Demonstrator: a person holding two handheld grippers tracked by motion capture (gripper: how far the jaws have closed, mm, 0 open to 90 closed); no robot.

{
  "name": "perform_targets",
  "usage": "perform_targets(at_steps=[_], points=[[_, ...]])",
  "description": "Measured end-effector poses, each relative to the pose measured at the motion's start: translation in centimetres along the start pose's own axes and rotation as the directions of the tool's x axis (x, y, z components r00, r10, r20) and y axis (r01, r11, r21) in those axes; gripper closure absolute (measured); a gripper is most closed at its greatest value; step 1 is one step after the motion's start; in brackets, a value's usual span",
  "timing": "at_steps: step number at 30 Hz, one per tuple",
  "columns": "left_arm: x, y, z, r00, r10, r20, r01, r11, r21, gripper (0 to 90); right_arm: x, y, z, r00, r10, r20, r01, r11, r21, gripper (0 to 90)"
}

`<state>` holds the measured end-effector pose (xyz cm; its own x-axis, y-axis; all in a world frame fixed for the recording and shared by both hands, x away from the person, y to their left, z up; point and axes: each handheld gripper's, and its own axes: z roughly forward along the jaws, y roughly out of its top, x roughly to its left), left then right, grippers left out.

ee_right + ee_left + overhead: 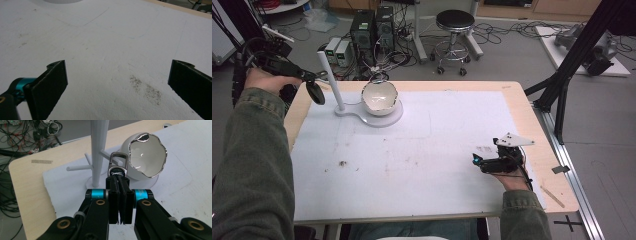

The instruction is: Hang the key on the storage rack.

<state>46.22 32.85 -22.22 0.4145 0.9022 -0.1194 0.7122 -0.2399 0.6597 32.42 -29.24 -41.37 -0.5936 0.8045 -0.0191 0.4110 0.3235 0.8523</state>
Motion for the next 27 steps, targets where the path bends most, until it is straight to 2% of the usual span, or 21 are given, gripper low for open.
perform_targets(at_steps=[14,18,20,24,26,27], points=[[0.3,-0.3,0.9,1.0000,-0.001,-0.010,0.001,0.9994,0.036,86.7,-0.1,0.0,0.1,1.0000,0.005,0.003,-0.005,1.000,0.001,1.4],[0.4,-0.3,1.4,0.9993,-0.037,0.000,0.037,0.9979,0.054,86.0,-0.1,0.0,0.1,1.0000,0.004,0.007,-0.004,1.000,0.009,1.4],[0.4,-0.3,1.5,0.9991,-0.042,0.001,0.042,0.9975,0.057,85.1,-0.2,0.0,0.2,1.0000,0.002,0.010,-0.002,1.000,0.012,1.5],[0.2,-0.4,1.6,0.9992,-0.038,0.014,0.037,0.9981,0.050,78.9,-0.1,0.1,0.1,1.0000,0.000,0.006,0.000,1.000,0.012,1.5],[0.3,-0.5,1.6,0.9983,-0.047,0.034,0.046,0.9981,0.041,71.8,-0.1,0.1,0.1,1.0000,-0.001,0.007,0.001,1.000,0.011,1.4],[0.3,-0.4,1.5,0.9983,-0.051,0.029,0.050,0.9977,0.046,66.8,0.0,0.1,0.1,1.0000,0.001,0.006,-0.001,1.000,0.013,1.4]])
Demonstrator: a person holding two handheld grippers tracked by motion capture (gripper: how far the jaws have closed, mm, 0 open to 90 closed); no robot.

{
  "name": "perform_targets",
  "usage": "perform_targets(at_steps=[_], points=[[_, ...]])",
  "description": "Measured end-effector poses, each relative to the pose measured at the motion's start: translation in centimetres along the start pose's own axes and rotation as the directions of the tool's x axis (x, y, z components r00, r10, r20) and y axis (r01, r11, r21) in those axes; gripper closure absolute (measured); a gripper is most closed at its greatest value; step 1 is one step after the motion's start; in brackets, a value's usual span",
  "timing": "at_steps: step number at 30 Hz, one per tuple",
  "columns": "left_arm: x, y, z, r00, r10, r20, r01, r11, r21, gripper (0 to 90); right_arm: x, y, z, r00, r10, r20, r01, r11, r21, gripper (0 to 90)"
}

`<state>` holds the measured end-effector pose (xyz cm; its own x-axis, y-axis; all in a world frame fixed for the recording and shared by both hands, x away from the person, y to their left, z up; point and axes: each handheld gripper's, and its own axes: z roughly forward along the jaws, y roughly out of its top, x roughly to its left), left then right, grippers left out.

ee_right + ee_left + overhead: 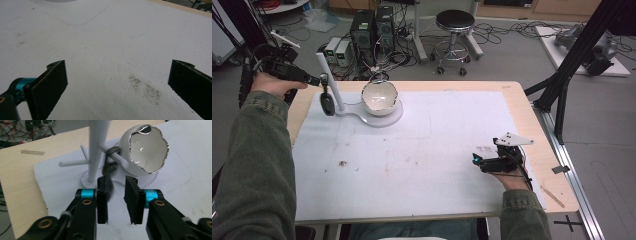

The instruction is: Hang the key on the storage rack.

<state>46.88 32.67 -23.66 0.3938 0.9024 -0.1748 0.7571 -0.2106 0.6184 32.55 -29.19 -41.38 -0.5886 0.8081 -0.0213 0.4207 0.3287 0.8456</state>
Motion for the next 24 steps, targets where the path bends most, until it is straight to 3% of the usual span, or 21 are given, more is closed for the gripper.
perform_targets(at_steps=[3,11,15,24], points=[[-0.1,0.0,0.0,1.0000,0.000,0.003,0.000,0.9999,0.015,51.0,0.0,0.0,0.0,1.0000,-0.001,0.000,0.001,1.000,-0.002,1.5],[-0.5,-0.5,0.4,0.9974,-0.005,-0.072,0.007,0.9996,0.027,19.8,0.1,0.1,0.0,1.0000,-0.002,-0.003,0.002,1.000,-0.001,1.4],[-0.5,-1.0,0.5,0.9985,-0.008,-0.055,0.009,0.9997,0.024,4.9,0.1,0.1,0.0,1.0000,-0.001,-0.003,0.001,1.000,0.002,1.4],[-1.5,-3.0,0.6,0.9990,0.021,-0.040,-0.022,0.9997,-0.011,1.7,0.2,0.2,0.0,1.0000,-0.005,-0.004,0.005,1.000,-0.002,1.5]])
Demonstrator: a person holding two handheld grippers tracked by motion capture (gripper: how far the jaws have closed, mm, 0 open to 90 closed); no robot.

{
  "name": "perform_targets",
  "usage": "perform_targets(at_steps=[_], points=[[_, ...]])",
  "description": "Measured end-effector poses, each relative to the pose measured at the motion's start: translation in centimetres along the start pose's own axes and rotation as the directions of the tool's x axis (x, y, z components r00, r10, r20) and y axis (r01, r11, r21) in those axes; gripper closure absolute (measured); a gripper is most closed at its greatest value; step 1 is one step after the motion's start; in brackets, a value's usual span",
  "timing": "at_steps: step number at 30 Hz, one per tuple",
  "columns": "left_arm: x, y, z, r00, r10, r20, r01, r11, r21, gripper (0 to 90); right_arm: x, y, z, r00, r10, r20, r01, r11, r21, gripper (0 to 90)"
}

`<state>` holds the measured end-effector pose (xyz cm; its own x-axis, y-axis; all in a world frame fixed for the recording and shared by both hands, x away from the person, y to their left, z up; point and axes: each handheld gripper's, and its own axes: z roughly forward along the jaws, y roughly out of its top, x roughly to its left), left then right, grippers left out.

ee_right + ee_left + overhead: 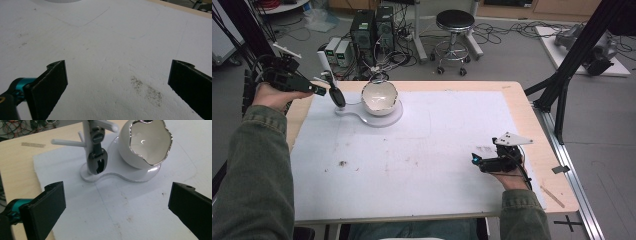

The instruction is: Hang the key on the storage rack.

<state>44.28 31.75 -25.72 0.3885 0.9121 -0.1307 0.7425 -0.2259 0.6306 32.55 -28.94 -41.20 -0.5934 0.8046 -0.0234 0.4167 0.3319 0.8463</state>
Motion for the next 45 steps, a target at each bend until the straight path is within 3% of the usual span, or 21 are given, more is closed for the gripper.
perform_targets(at_steps=[9,12,18,29,39,45], points=[[-0.8,-2.6,1.1,0.9998,0.006,0.020,-0.005,0.9997,-0.022,1.7,0.0,0.0,0.0,1.0000,0.001,-0.002,-0.001,1.000,0.001,1.4],[-1.2,-3.4,1.3,0.9991,0.003,0.041,-0.001,0.9987,-0.051,1.7,0.0,0.0,0.0,1.0000,0.000,-0.002,0.000,1.000,0.003,1.4],[-1.8,-4.4,1.6,0.9995,0.017,0.025,-0.016,0.9987,-0.048,1.7,0.2,0.0,0.1,1.0000,0.000,-0.003,0.000,1.000,0.009,1.4],[-2.9,-6.5,2.0,0.9978,0.033,0.058,-0.028,0.9957,-0.088,1.7,0.1,0.0,0.1,1.0000,-0.001,-0.009,0.001,1.000,0.012,1.4],[-4.5,-7.8,2.4,0.9882,0.086,0.127,-0.075,0.9930,-0.091,1.7,0.1,0.0,0.1,0.9999,0.004,-0.011,-0.004,1.000,0.013,1.4],[-6.0,-8.5,2.7,0.9776,0.138,0.159,-0.125,0.9882,-0.088,1.7,0.1,0.0,0.1,0.9999,0.000,-0.013,0.000,1.000,0.015,1.4]])
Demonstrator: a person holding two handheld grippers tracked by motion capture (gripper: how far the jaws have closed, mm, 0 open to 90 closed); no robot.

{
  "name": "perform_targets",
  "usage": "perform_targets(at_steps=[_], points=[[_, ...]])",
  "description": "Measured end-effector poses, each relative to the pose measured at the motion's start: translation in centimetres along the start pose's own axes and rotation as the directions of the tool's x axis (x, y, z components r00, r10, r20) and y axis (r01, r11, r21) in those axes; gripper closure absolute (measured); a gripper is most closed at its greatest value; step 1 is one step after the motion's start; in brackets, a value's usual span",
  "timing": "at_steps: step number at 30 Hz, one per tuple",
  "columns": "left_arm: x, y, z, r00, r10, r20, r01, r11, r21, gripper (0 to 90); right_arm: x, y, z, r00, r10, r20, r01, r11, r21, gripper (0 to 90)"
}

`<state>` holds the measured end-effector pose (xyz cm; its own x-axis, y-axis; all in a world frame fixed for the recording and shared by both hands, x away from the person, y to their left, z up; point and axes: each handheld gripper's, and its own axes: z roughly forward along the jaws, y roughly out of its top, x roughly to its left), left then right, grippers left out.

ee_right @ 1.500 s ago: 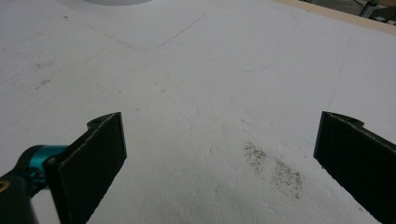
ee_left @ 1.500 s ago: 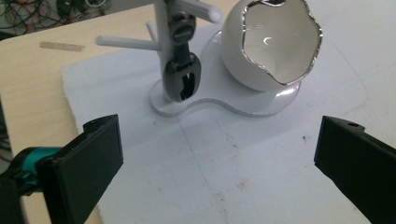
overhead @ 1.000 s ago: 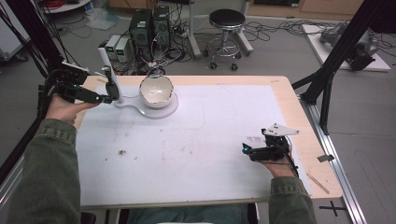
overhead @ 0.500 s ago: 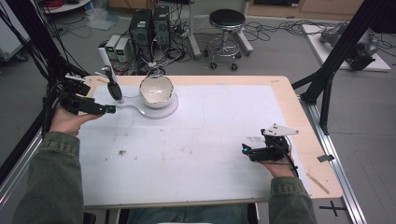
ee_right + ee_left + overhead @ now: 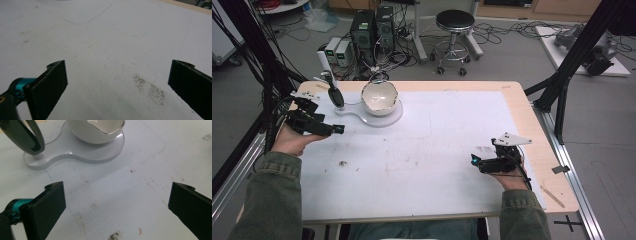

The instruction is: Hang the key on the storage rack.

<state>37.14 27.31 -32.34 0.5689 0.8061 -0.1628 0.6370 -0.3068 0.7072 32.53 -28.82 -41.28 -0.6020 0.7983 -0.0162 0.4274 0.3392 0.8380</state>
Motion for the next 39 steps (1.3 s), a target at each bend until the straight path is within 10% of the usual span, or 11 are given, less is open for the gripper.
perform_targets(at_steps=[16,30,39], points=[[-0.9,-4.1,1.2,0.9912,0.093,0.094,-0.093,0.9956,-0.005,1.7,0.0,0.0,0.0,0.9999,0.006,-0.013,-0.005,1.000,0.005,1.4],[-2.3,-6.1,1.6,0.9907,0.127,0.049,-0.130,0.9903,0.050,1.7,0.0,-0.1,0.0,0.9998,0.011,-0.017,-0.010,1.000,0.012,1.4],[-2.1,-9.4,1.1,0.9949,0.098,0.024,-0.098,0.9951,-0.013,1.7,0.1,-0.1,0.0,0.9998,0.007,-0.018,-0.007,1.000,0.020,1.4]])
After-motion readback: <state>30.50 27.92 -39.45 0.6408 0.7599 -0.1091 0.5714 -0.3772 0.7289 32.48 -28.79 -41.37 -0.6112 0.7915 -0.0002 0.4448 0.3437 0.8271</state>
